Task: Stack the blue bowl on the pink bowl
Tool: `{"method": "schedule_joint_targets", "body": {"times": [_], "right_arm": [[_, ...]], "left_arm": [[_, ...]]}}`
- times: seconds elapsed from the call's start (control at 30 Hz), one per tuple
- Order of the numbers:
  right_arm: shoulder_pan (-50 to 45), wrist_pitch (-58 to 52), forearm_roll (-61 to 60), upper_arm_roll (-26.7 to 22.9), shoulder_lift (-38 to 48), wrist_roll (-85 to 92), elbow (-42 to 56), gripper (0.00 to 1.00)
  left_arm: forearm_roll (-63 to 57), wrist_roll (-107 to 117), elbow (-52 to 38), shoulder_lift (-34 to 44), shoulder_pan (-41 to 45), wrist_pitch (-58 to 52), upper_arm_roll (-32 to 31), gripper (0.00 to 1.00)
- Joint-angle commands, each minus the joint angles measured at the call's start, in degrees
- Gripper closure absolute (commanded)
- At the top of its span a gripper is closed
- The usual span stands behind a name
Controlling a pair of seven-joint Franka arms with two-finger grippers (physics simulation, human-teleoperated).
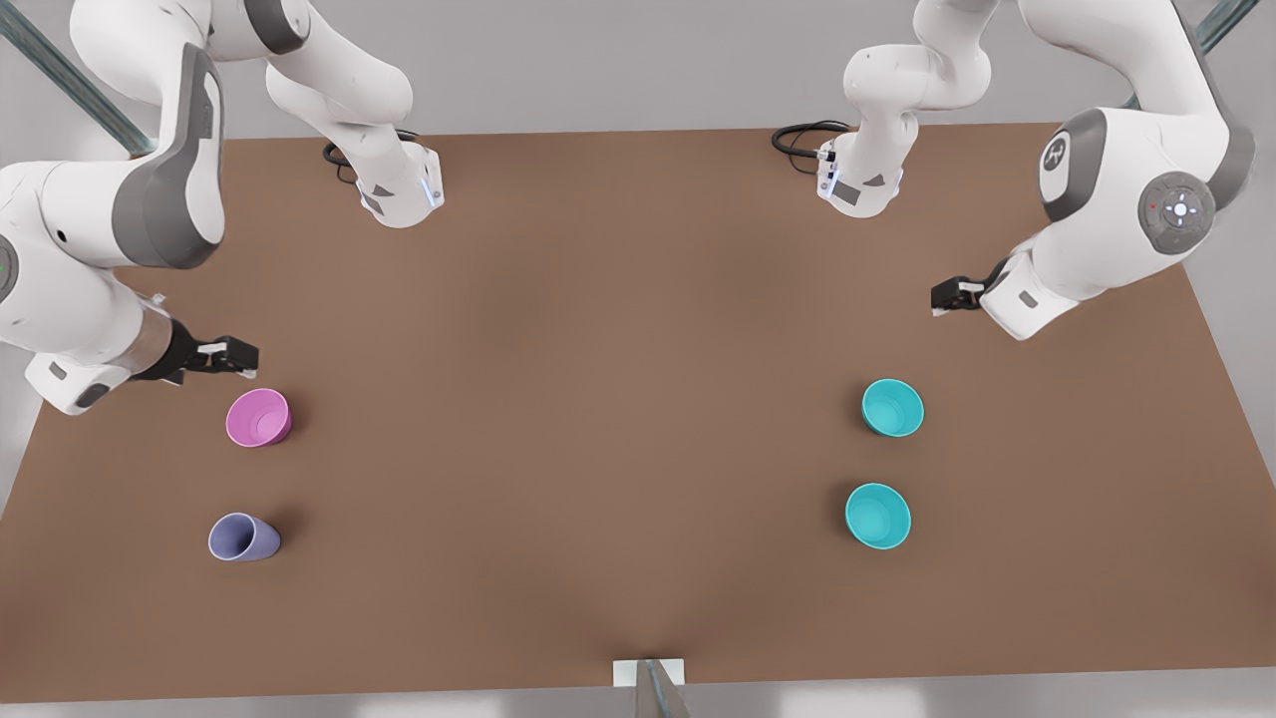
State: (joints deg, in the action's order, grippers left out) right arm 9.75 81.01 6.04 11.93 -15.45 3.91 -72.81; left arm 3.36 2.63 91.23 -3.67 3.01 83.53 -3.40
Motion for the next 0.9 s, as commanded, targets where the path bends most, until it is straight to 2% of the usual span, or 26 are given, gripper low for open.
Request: {"method": "schedule_joint_targets", "body": {"times": [0.0,0.13,0.2,0.33,0.37,0.47,0.6,0.67,0.87], "right_arm": [[-0.1,1.0,0.3,0.0,0.1,2.4,0.1,0.00],[3.6,0.2,2.5,-0.2,-3.3,12.8,-0.9,0.00],[8.1,2.0,7.8,-1.0,-8.9,13.0,-1.5,0.00],[17.0,4.2,7.1,-0.8,-14.4,16.9,-2.4,0.00],[18.5,6.5,5.6,-0.6,-15.8,17.7,-3.3,0.00],[19.0,20.1,5.7,-0.6,-12.8,17.6,-14.6,0.00],[22.9,42.5,1.7,-0.5,-11.4,17.6,-30.1,0.00],[24.1,49.9,1.3,-0.5,-11.9,17.6,-33.9,0.00],[26.6,53.1,0.3,-0.4,-12.5,18.2,-40.7,0.00]], "left_arm": [[0.1,1.7,0.0,0.0,-0.8,1.5,0.0,0.00],[0.0,1.7,0.0,-0.1,-0.8,1.5,0.0,0.00],[-0.7,1.8,-0.1,-0.8,-0.8,1.5,0.0,0.00],[-1.3,1.8,-0.8,-2.0,-0.8,1.6,0.0,0.00],[-1.3,1.8,-0.8,-2.0,-0.8,1.6,0.0,0.00],[-1.3,1.8,-0.8,-2.1,-0.8,1.6,0.0,0.00],[-1.2,1.7,-0.8,-2.7,-1.3,1.6,0.0,0.00],[-1.2,1.7,-0.8,-2.9,-1.3,1.6,0.0,0.00],[-1.3,1.7,-0.8,-3.3,-1.3,1.6,0.0,0.00]]}}
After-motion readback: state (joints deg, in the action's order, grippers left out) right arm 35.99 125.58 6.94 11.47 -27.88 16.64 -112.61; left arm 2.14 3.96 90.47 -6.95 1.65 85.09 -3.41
